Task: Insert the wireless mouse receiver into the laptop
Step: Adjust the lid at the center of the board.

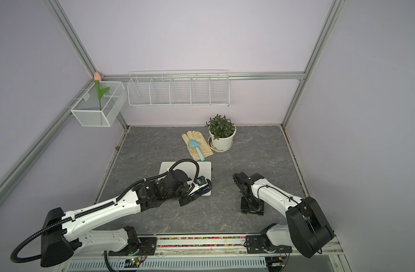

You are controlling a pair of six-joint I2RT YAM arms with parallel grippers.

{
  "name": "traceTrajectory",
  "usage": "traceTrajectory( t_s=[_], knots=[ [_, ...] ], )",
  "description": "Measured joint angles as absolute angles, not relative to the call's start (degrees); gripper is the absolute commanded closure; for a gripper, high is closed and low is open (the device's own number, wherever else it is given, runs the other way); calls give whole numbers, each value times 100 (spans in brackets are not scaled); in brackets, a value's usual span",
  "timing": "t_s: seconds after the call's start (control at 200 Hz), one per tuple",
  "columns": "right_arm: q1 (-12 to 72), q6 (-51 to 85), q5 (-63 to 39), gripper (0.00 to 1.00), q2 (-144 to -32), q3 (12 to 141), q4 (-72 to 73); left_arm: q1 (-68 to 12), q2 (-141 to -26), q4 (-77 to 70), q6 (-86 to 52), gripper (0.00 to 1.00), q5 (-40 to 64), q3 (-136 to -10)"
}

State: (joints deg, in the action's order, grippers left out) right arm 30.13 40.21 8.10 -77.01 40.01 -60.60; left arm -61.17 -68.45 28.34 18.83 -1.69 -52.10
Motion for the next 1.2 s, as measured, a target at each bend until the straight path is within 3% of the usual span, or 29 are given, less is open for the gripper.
traceTrajectory(
  t_s=[0.42,0.975,1.2],
  knots=[
    [3026,4051,1046,40,-8263,4154,-5739,-6117,-6781,2746,1885,57,-172,-5111],
    [3033,4025,523,41,-8543,4449,-4676,-6117,-6759,2783,1885,57,-408,-5111],
    [3052,4064,565,30,-8451,4414,-4615,-6117,-6761,2834,1885,57,-473,-5111]
  ],
)
